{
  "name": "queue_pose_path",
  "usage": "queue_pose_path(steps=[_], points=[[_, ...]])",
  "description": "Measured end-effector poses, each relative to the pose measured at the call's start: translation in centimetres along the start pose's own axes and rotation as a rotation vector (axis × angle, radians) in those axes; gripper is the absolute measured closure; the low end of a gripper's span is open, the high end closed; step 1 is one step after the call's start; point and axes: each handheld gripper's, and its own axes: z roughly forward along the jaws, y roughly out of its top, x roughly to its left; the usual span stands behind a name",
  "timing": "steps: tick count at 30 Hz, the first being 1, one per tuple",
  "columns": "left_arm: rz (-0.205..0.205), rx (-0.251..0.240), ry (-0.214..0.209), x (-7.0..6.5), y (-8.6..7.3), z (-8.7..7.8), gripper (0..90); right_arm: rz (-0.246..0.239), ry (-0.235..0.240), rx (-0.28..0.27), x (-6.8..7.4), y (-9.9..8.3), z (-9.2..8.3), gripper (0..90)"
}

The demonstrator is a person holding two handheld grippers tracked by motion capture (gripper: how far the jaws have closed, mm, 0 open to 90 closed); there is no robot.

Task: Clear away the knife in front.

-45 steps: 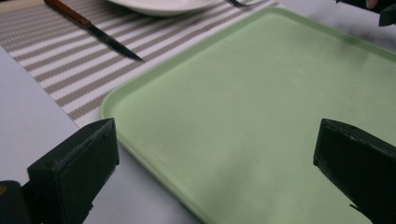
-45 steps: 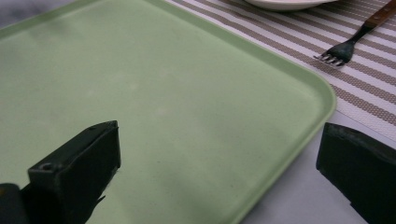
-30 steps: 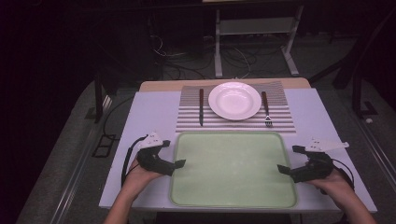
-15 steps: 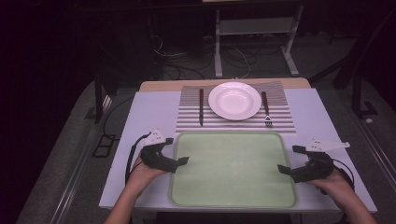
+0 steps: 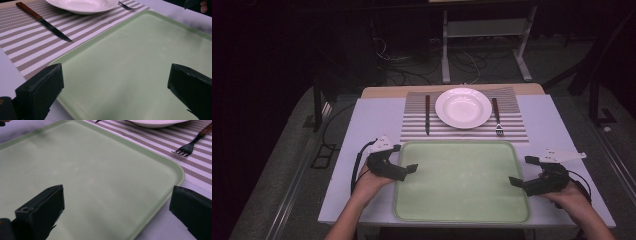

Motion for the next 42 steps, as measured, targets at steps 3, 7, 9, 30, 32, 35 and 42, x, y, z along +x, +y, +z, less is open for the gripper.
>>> queue_pose_path(steps=[3, 7, 9, 30, 32, 35, 42], points=[[0.001, 0.002, 0.001, 0.0, 0.0, 0.1, 0.0, 0.0, 0.001, 0.001, 0.0, 0.0, 0.0, 0.0], [0.001, 0.004, 0.004, 0.0, 0.0, 0.4, 0.0, 0.0, 0.002, 0.001, 0.0, 0.0, 0.1, 0.0], [-0.003, -0.001, 0.004, 0.1, 0.2, 0.6, 0.0, 0.0, 0.002, 0.0, 0.0, 0.0, 0.0, 0.0], [-0.005, 0.0, 0.007, 0.8, 1.0, 2.0, 0.0, -0.003, 0.004, 0.007, 0.1, 0.0, 0.2, 0.0], [-0.004, 0.0, 0.006, 0.8, 1.1, 2.2, 0.0, -0.002, 0.006, 0.008, 0.1, 0.0, 0.2, 0.0], [-0.003, 0.003, 0.006, 0.9, 1.2, 2.3, 0.0, -0.004, 0.007, 0.009, 0.1, 0.0, 0.3, 0.0], [-0.003, 0.003, 0.003, 1.0, 1.5, 2.8, 0.0, -0.005, 0.009, 0.009, 0.1, 0.0, 0.3, 0.0]])
